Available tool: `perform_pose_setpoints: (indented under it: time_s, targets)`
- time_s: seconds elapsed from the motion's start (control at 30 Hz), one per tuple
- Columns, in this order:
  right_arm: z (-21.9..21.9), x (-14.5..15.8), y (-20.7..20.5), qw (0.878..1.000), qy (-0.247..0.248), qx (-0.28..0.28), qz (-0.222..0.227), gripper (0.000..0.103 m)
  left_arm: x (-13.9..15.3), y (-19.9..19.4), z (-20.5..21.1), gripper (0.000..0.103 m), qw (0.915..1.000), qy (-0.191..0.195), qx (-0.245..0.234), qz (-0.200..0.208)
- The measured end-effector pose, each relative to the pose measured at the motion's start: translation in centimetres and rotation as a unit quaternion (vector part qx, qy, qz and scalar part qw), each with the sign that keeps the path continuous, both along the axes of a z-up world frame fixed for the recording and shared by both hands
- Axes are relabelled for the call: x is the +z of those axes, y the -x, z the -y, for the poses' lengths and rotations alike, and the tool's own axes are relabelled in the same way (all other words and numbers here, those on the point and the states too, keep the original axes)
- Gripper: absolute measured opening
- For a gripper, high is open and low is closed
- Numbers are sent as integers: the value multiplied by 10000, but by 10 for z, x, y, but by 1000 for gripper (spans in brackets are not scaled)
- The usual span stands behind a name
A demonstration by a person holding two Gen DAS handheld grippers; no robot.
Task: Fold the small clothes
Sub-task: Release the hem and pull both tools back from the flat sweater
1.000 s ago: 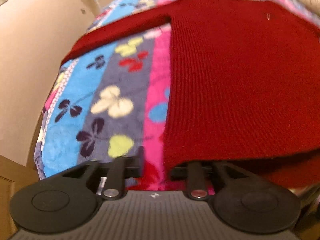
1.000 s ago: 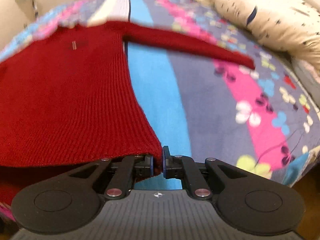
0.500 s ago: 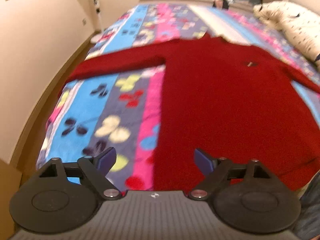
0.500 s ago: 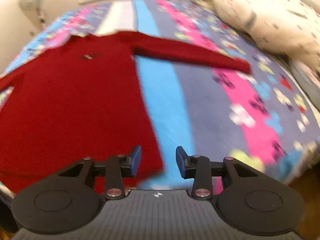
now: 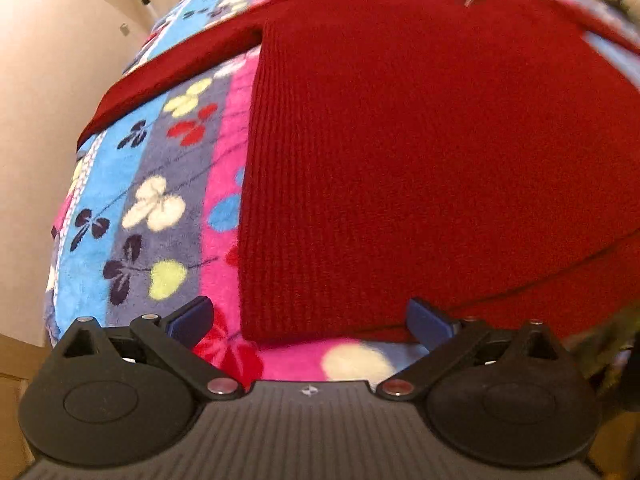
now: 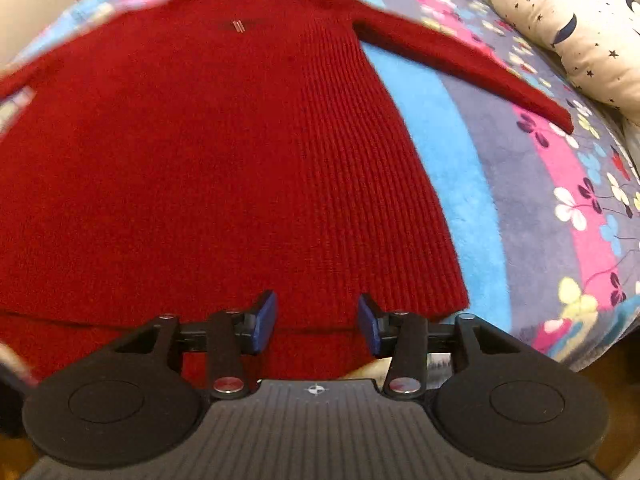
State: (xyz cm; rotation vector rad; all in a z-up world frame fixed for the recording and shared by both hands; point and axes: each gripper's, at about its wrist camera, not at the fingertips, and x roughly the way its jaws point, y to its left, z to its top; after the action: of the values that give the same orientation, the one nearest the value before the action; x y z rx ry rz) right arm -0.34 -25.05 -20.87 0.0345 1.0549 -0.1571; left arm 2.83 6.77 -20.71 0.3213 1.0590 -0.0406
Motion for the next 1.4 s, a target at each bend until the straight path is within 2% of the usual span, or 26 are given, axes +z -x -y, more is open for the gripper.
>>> perform_pose_setpoints:
  time_s: [0.1, 0.2, 0.33, 0.47, 0.63, 0.93, 1.1, 1.23, 1.37, 1.4]
  targets:
    - [-12, 53, 31, 9970, -74, 241, 735, 73, 53, 22, -2, 103, 9975, 403, 125, 566]
    - [-29, 108, 69, 9861, -129, 540, 1568, 87, 113, 48, -5, 103, 9901, 1005, 233, 956]
    - [-48, 152, 106, 9723, -218, 909, 2144, 89, 161, 67, -2, 103, 9832, 1437, 349, 1074]
    - [-62, 173, 133, 9616, -290, 1036, 2525, 91, 186, 83, 5, 103, 9808, 1461, 446, 1213]
    - [-75, 175, 159, 9588, -234, 1104, 2607, 91, 191, 92, 1, 103, 9819, 1379, 603, 1153]
    - [-92, 166, 140, 9670, -226, 1019, 2326, 91, 176, 70, -4, 103, 9857, 1266, 685, 872]
    - [-93, 155, 115, 9736, -244, 920, 2074, 91, 158, 41, -10, 103, 9861, 1347, 780, 588]
    - [-96, 144, 89, 9790, -253, 890, 1819, 91, 143, -1, -31, 103, 9779, 1725, 1113, 399]
    - [-96, 131, 57, 9846, -222, 782, 1548, 91, 125, -60, -67, 103, 9705, 1634, 1696, 510]
    - [-96, 129, 48, 9857, -204, 763, 1487, 91, 118, -78, -81, 103, 9658, 1645, 1930, 545]
